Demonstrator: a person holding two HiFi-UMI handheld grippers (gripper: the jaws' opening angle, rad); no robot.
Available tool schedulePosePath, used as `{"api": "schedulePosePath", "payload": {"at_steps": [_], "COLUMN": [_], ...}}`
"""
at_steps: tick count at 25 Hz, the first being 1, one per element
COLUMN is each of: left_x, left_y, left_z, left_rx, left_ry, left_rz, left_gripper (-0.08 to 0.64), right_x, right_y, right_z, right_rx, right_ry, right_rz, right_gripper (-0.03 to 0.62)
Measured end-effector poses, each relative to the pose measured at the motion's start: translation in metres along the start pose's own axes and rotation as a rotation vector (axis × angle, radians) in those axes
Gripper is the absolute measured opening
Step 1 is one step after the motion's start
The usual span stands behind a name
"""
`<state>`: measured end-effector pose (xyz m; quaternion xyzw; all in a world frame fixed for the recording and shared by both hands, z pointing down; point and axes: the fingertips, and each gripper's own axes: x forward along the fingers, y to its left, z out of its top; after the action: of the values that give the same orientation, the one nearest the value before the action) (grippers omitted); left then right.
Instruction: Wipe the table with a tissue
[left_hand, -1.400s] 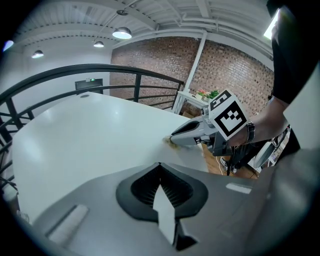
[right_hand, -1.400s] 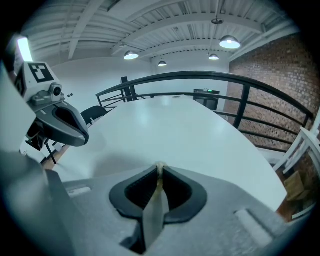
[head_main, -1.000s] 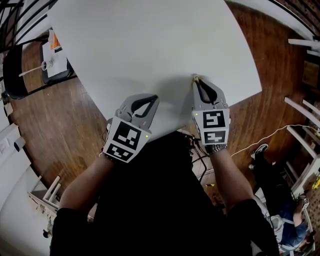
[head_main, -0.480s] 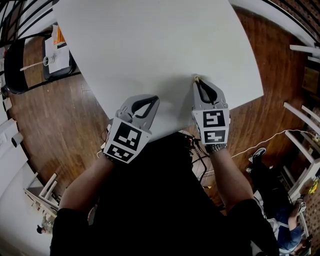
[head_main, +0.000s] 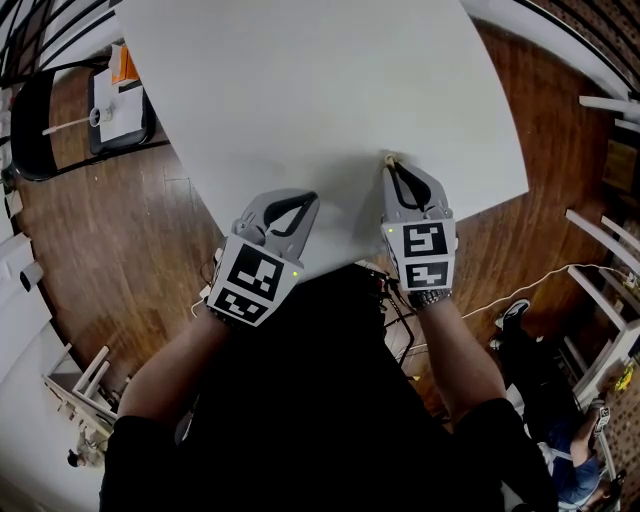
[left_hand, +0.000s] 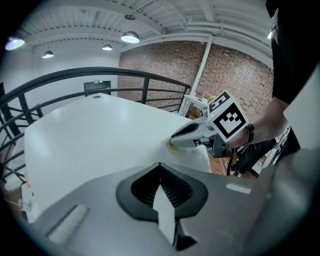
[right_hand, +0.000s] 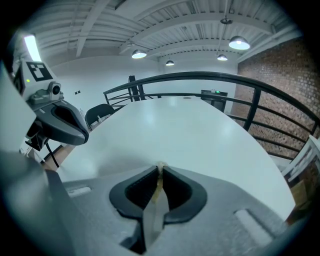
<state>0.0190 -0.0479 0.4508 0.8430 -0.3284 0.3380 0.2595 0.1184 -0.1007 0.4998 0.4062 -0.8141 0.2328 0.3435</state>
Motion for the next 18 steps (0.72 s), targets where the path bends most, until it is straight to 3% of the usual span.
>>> {"api": "schedulePosePath", "payload": {"at_steps": [18], "left_x": [-0.024], "left_y": [-0.019], "left_z": [-0.005], "left_rx": [0.071], "left_ry": [-0.041], "left_rz": [-0.045], "left_gripper": [0.015], "right_x": [-0.04], "right_y": [0.036], "right_z": [-0.009], "right_rx": [0.018], "right_ry": [-0.034], "right_rz": [-0.052], "right_gripper": [0.025]}}
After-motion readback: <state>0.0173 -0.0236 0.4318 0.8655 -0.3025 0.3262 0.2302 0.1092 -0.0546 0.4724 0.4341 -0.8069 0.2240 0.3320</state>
